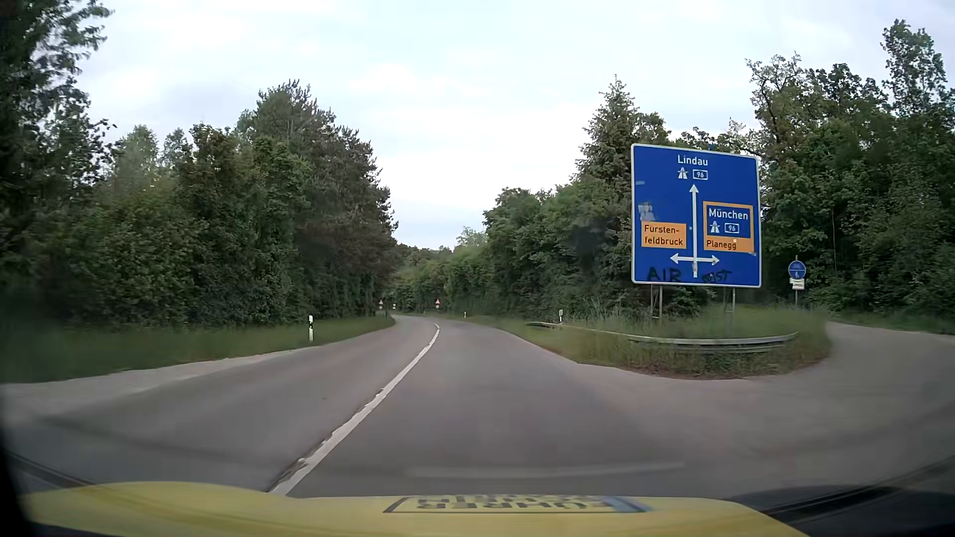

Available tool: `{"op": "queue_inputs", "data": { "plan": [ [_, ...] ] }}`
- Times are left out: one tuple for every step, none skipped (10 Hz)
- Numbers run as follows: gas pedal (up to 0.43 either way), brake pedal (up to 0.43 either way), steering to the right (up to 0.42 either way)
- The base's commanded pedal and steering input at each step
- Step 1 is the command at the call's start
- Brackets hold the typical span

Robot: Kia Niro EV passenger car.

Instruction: Follow the waypoints while adhering to traffic rules and regulations

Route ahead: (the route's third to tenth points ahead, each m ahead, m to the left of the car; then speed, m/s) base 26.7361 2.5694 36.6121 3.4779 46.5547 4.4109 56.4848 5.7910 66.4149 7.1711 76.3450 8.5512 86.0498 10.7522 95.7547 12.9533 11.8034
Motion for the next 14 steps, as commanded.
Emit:
{"op": "queue_inputs", "data": {
  "plan": [
    [0.098, 0.0, -0.006],
    [0.098, 0.0, -0.008],
    [0.098, 0.0, -0.008],
    [0.098, 0.0, -0.009],
    [0.098, 0.0, -0.01],
    [0.098, 0.0, -0.011],
    [0.098, 0.0, -0.012],
    [0.087, 0.0, -0.012],
    [0.079, 0.0, -0.012],
    [0.059, 0.0, -0.012],
    [0.059, 0.0, -0.012],
    [0.059, 0.0, -0.012],
    [0.059, 0.0, -0.009],
    [0.059, 0.0, -0.009]
  ]
}}
